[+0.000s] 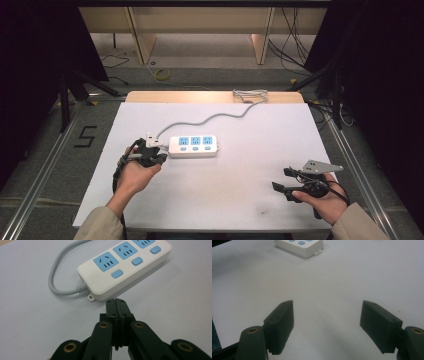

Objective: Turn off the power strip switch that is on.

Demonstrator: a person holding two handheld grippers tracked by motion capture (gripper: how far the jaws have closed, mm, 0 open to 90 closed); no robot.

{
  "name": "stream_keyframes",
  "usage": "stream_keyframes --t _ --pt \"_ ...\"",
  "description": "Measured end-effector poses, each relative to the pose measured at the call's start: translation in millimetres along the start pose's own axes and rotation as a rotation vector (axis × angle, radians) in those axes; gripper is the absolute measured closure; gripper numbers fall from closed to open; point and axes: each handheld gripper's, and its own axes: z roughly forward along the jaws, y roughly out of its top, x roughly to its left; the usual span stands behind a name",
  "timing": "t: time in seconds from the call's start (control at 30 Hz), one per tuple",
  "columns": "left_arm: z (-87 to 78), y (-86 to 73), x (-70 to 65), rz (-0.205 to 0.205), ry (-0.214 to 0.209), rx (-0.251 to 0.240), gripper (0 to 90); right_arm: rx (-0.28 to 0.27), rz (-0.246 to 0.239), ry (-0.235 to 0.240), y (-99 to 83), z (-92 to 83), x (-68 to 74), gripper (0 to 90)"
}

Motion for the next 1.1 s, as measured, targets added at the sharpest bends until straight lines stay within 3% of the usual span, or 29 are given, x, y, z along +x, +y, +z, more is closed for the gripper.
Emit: stream_keyframes --t 1.1 --pt "8.4 12.0 10.1 -0.028 -0.003 0.018 90.0 0.006 -0.002 0.002 -0.4 1.9 -0.8 27.8"
